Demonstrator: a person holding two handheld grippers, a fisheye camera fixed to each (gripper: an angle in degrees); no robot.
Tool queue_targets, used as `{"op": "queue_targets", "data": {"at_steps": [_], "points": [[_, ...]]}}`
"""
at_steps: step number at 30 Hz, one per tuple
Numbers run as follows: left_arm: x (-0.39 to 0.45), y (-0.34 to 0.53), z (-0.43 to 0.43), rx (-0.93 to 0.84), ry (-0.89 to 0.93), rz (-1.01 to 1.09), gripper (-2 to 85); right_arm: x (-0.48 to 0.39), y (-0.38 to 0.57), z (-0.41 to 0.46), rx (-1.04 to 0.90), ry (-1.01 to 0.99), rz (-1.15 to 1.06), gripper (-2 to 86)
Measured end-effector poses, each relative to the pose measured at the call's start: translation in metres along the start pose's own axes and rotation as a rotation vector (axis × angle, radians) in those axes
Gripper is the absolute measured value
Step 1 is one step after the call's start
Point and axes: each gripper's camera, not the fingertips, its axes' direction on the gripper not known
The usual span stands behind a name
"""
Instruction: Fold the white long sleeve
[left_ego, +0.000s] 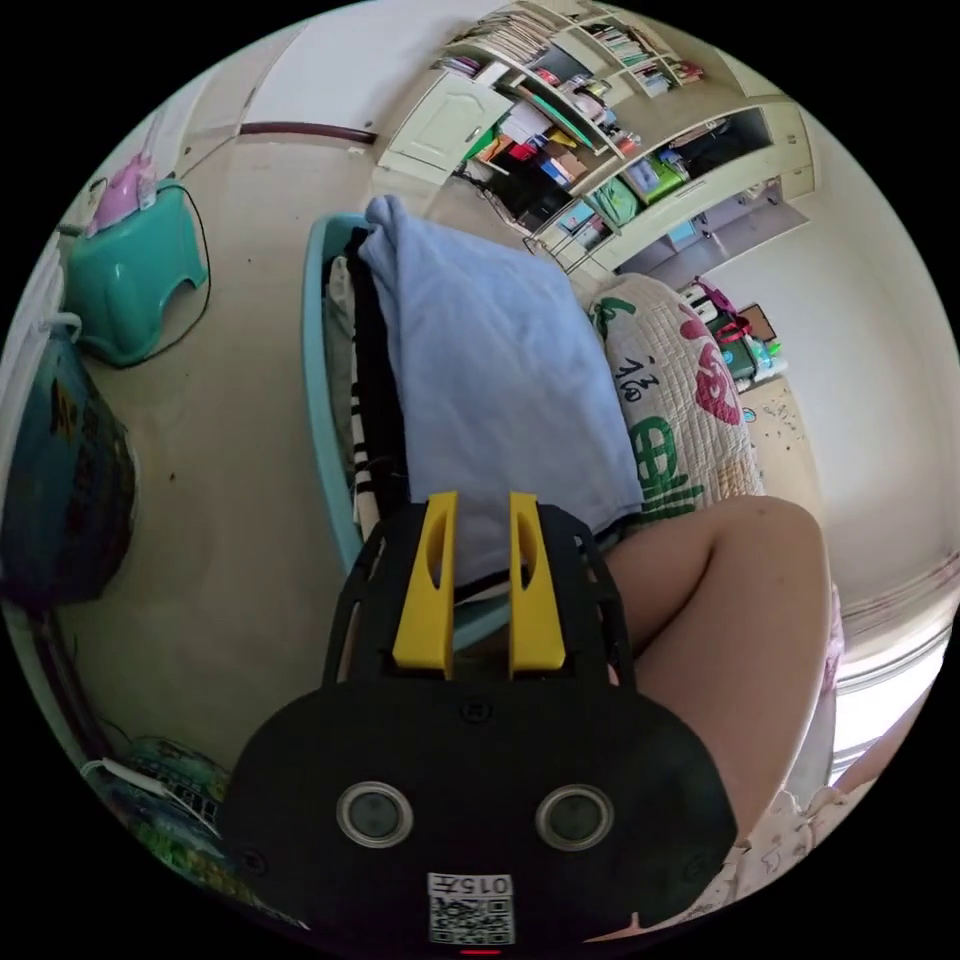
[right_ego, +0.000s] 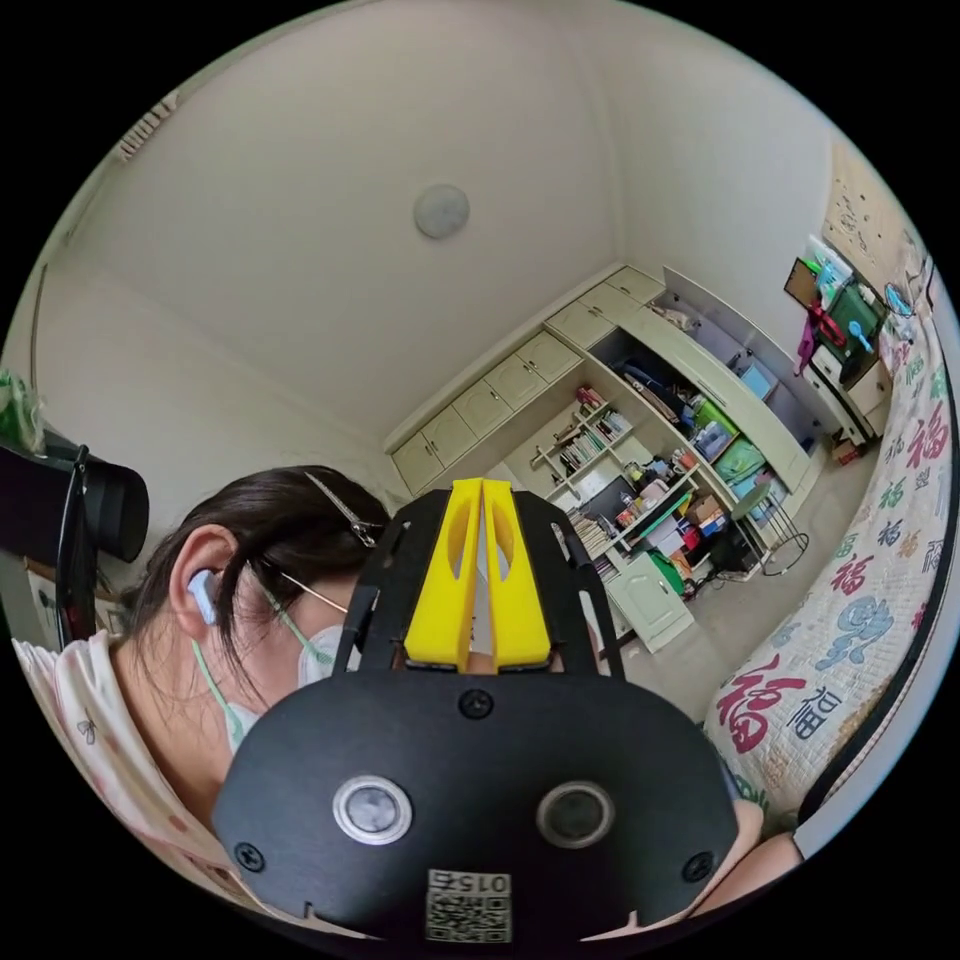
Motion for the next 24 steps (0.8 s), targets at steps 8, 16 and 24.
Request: {"op": "queue_targets", "data": {"at_steps": [8,16,24], "points": [[-0.041,-0.019,0.001,-0.064,-0.074,0.024,18.6,0.021,0.007,-0.146,0.013,-0.069,-0.018,-0.5],[-0.071,-0.018,0.018,-0.068,-0.018,-0.050,16.6,0.081,0.015,-0.284,-0.106,-0.090,0.004,-0.5],[-0.079,-0.016,0.006,-0.046,0.055,-0.037,5.8,0.161,0.039,-0.431,-0.164,-0.072,0.008,-0.5]]}}
